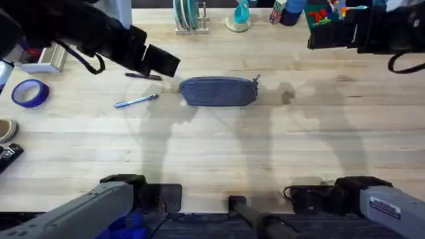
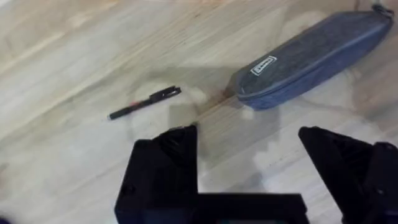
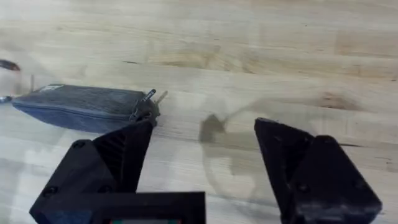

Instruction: Unzip the bag, pick up the pens from the table one at a time and place them inside, then zip the bag closed.

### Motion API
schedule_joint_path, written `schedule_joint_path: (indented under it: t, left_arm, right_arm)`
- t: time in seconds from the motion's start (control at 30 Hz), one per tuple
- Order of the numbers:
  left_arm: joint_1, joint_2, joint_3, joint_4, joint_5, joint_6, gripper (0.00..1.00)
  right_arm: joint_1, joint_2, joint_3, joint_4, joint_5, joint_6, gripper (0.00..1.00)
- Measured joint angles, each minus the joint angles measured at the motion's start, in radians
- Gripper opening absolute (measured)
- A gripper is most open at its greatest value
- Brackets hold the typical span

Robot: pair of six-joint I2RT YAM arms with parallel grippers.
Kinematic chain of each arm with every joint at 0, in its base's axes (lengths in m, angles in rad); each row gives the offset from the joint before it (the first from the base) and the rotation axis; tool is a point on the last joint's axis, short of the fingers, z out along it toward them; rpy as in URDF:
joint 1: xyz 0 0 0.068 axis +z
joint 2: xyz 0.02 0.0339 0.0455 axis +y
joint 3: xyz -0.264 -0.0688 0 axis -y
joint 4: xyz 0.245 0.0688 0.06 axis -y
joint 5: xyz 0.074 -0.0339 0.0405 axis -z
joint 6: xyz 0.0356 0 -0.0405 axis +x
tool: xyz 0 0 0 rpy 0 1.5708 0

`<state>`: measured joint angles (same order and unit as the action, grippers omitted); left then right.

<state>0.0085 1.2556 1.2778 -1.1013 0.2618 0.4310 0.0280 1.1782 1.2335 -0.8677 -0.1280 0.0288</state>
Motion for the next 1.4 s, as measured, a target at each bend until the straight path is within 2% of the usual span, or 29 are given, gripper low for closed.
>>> schedule_joint_path:
  t: [0.1,0.3,0.43,0.63,0.97,1.33,1.37,1.4]
  left_arm:
    - [0.047,0.000,0.000,-0.003,0.080,0.106,0.991]
    - [0.178,0.013,0.000,-0.037,0.284,0.334,0.992]
    - [0.223,0.051,0.000,-0.050,0.377,0.462,0.991]
    - [0.260,0.130,0.000,-0.055,0.475,0.620,0.991]
    - [0.317,0.316,0.000,-0.054,0.639,0.833,0.990]
    - [0.331,0.453,0.000,-0.055,0.747,1.047,0.991]
    - [0.331,0.474,0.001,-0.055,0.765,1.102,0.991]
    - [0.331,0.483,0.001,-0.054,0.770,1.120,0.991]
  right_arm:
    - [0.000,0.000,0.000,0.000,0.000,0.000,0.996]
    - [0.000,0.000,0.000,0.000,0.000,0.000,0.996]
    - [0.000,0.000,0.000,0.000,0.000,0.000,0.995]
    - [0.000,0.000,0.000,0.000,0.000,0.000,0.996]
    - [0.000,0.000,0.000,0.000,0.000,0.000,0.996]
    - [0.000,0.000,0.000,0.000,0.000,0.000,0.996]
    - [0.000,0.000,0.000,0.000,0.000,0.000,0.995]
    - [0.000,0.000,0.000,0.000,0.000,0.000,0.995]
